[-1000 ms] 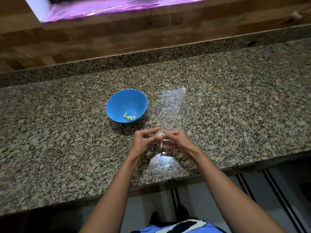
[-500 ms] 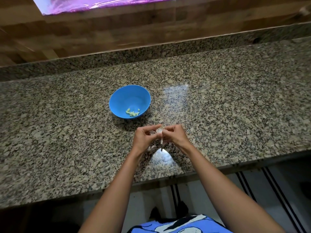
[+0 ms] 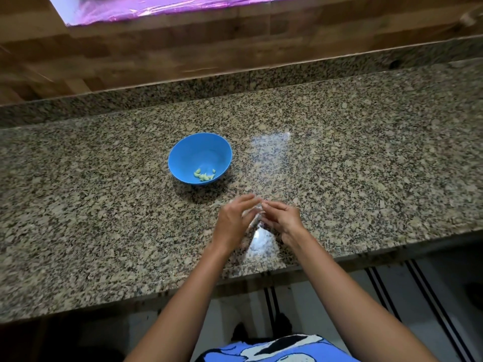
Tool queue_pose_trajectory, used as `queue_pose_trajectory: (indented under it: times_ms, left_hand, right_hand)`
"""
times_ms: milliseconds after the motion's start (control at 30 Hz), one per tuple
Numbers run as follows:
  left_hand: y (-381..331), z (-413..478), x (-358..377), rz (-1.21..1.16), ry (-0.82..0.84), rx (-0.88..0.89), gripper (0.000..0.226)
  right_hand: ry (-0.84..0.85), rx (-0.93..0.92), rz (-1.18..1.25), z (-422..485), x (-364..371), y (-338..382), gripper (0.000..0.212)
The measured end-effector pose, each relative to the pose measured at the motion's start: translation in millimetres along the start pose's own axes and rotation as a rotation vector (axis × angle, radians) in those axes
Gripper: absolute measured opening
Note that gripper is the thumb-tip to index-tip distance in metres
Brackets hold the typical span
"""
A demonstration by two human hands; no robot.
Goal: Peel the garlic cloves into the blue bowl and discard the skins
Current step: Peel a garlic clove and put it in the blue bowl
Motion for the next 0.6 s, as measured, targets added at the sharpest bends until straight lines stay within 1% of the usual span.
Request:
queue_pose_trajectory:
  times_ms: [33, 67, 133, 200, 333, 400, 433, 467, 533, 567, 600]
  left_hand:
    - [-2, -4, 8, -0.007, 0.035, 0.01, 0.033]
    - [-2, -7, 12, -0.013, 0.033, 0.018, 0.034]
    - [-3, -8, 11, -0.001, -0.014, 0.034, 0.031]
    - [-3, -9, 10, 0.017, -0.021, 0.047, 0.028]
    - [6, -12, 18, -0.016, 0.086, -0.008, 0.03]
    - [12, -12, 22, 0.002, 0.147, -0.063, 0.023]
    - [14, -11, 24, 0.036, 0.173, -0.1, 0.017]
    - [18, -11, 25, 0.06, 0.183, -0.142, 0.011]
    - [27, -12, 23, 0.059, 0.162, -0.251, 0.007]
    - [30, -12, 23, 0.041, 0.154, -0.297, 0.007]
    - [32, -11, 24, 0.027, 0.155, -0.321, 0.006]
  right_hand:
    - [0.008, 0.025, 0.011, -2, 0, -2, 0.014]
    - [0.015, 0.049, 0.013, -3, 0, -5, 0.014]
    - [0.03, 0.102, 0.019, -6, -2, -9, 0.013]
    - [0.053, 0.153, 0.016, -8, -4, -14, 0.014]
    - [0.099, 0.199, -0.047, -8, -9, -18, 0.017]
    - [0.108, 0.195, -0.108, -7, -9, -20, 0.018]
    - [0.091, 0.167, -0.197, -6, -10, -18, 0.018]
    - [0.043, 0.106, -0.34, -3, -13, -13, 0.018]
    - [-0.11, -0.095, -0.688, 1, -20, 9, 0.018]
    - [-0.164, -0.178, -0.785, 1, -20, 19, 0.017]
    - [-0.175, -0.22, -0.814, 1, -20, 24, 0.015]
Point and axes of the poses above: each hand's wrist, its own z-axis towards the middle knuckle, its own x-axis out of the palm, y = z × x, the point moved 10 cm from there along z, towards the middle knuckle, and after that the axes turned 7 degrees about -z, right-handed, at the moved point
